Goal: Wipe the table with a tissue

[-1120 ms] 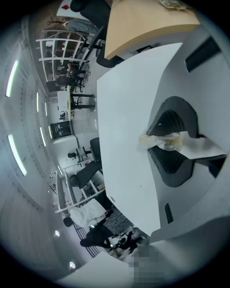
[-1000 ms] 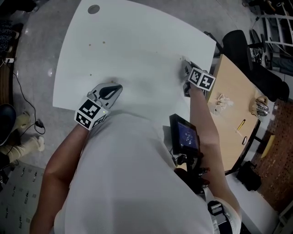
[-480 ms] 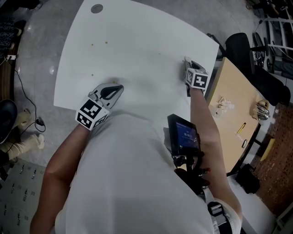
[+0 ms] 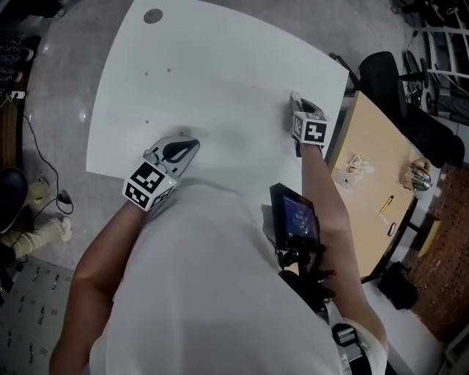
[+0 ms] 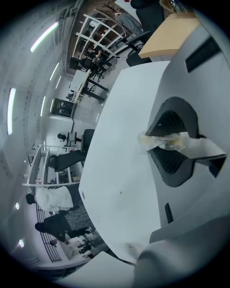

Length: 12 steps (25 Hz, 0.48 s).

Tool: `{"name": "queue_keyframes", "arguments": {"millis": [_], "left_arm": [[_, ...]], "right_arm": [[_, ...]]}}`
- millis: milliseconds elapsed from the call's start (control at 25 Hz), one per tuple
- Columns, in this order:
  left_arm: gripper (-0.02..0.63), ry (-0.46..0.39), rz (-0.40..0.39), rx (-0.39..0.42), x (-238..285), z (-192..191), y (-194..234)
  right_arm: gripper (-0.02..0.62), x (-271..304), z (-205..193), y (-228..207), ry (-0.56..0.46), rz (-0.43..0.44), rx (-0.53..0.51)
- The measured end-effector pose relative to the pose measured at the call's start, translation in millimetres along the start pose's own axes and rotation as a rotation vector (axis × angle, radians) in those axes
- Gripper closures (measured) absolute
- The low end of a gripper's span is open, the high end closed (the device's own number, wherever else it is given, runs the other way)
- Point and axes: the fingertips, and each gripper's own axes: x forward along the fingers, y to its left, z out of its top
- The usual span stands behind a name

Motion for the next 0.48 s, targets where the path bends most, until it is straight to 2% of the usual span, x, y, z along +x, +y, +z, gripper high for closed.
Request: {"name": "queue_keyframes", "arguments": {"millis": [480], "left_arm": [[0.598,-0.007,-0.004,0.01,-0.9,0.1,-2.7]], "right_arm": [[0.531,-8.9,-4.5,42.9,-0.02,0.071,-0.036]]}}
